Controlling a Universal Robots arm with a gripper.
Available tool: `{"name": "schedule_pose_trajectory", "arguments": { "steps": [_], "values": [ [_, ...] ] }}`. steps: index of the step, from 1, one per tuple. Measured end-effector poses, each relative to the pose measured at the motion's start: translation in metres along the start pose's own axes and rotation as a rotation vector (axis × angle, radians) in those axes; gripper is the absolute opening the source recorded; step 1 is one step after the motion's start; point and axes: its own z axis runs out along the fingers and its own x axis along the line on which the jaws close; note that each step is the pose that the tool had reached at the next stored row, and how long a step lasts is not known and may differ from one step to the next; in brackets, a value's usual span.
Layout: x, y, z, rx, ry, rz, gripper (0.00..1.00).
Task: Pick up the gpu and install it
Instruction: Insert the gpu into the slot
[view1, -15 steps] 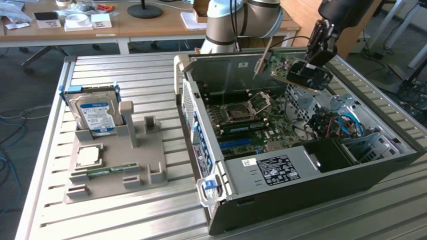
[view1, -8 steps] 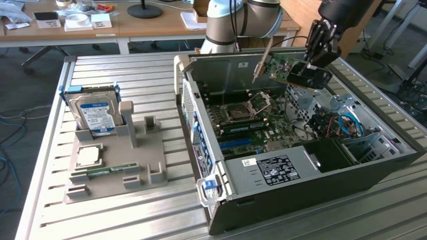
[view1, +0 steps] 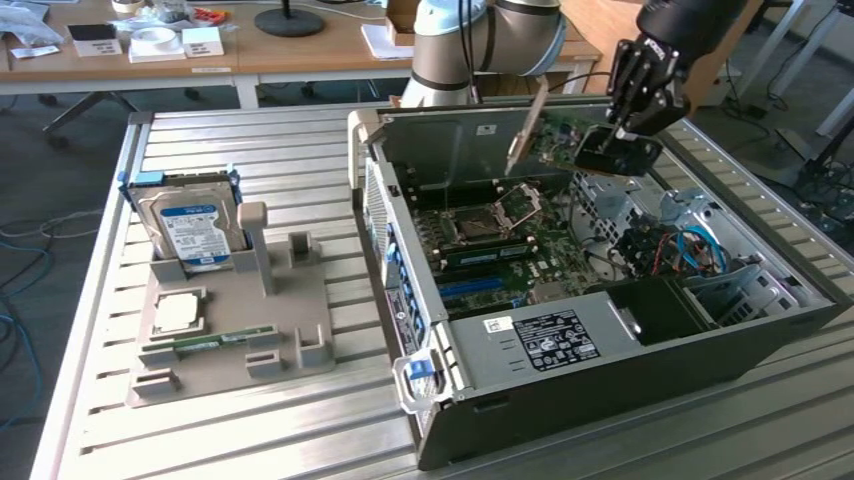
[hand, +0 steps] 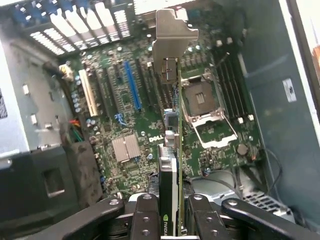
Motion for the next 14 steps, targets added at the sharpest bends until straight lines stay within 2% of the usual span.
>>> {"name": "schedule_pose_trajectory", "arguments": {
  "steps": [12, 14],
  "values": [
    [0.0, 0.0, 0.0003, -0.0045, 0.0182, -0.216, 0.27],
    [0.0001, 0.0, 0.0003, -0.0049, 0.0197, -0.232, 0.27]
  ]
}}
